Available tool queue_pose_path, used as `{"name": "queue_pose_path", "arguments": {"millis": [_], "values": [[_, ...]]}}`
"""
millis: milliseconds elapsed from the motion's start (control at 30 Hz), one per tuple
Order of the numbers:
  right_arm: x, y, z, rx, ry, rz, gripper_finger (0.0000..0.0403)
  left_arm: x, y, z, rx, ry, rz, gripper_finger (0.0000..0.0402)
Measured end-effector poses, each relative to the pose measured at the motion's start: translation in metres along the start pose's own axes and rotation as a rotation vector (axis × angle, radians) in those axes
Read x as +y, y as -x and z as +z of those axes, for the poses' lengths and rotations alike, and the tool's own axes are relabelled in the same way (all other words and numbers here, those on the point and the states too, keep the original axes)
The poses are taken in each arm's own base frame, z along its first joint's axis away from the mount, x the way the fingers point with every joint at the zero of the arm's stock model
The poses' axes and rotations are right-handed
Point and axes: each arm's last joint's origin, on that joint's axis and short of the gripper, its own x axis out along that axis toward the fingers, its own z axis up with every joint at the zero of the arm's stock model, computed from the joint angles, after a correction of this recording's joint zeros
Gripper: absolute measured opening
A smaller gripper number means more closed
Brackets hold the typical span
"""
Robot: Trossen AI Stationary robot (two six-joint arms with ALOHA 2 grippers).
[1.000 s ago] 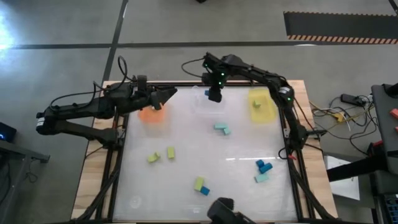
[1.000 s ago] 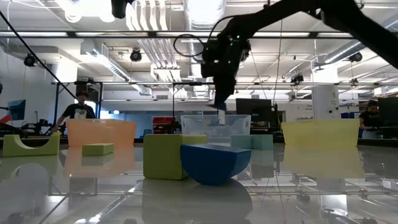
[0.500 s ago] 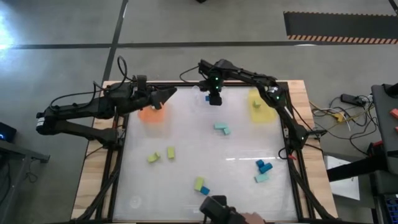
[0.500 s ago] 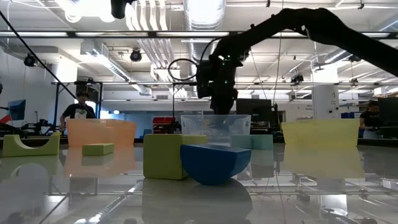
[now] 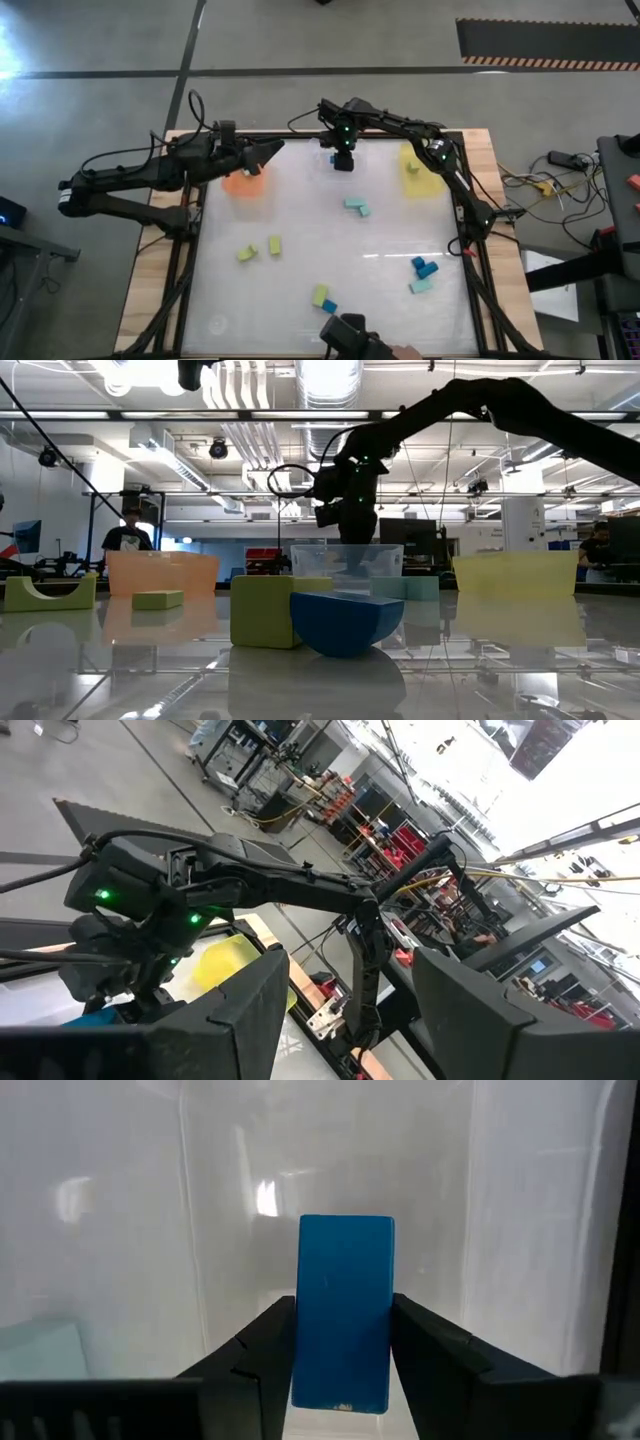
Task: Sort & place blocks by color
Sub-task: Put the blue rectangle block into the transparent bin, then put the green arch block into the yellow bin
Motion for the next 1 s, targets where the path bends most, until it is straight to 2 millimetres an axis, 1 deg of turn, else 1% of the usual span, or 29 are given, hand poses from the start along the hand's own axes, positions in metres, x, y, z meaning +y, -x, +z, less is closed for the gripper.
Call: {"name": "queue_pose_path", "arguments": {"millis": [167,300,400,500,600,733,867,1000], "values": [[0.001,0.003,0.000,-0.007,-0.010,-0.004,0.0172,0.000,0.000,0.000,0.001,0.000,0.000,0.0197],[0.001,0.006,0.001,-0.012,-0.031,-0.007,0.0180,0.000,0.000,0.000,0.002,-0.001,0.001,0.0197],[0.003,0.014,0.000,-0.022,-0.072,-0.012,0.0181,0.001,0.000,-0.001,0.012,-0.006,0.011,0.0197],[0.007,0.027,-0.001,-0.030,-0.119,-0.015,0.0181,0.004,0.000,-0.004,0.041,-0.017,0.037,0.0197],[0.015,0.044,-0.002,-0.042,-0.161,-0.020,0.0176,0.009,0.001,-0.009,0.094,-0.024,0.085,0.0197],[0.031,0.074,-0.004,-0.071,-0.202,-0.026,0.0165,0.019,0.004,-0.019,0.201,-0.009,0.188,0.0197],[0.053,0.108,-0.006,-0.126,-0.239,-0.037,0.0154,0.031,0.010,-0.031,0.347,-0.010,0.292,0.0197],[0.080,0.146,-0.010,-0.216,-0.277,-0.049,0.0143,0.040,0.017,-0.040,0.513,-0.038,0.349,0.0197]]}}
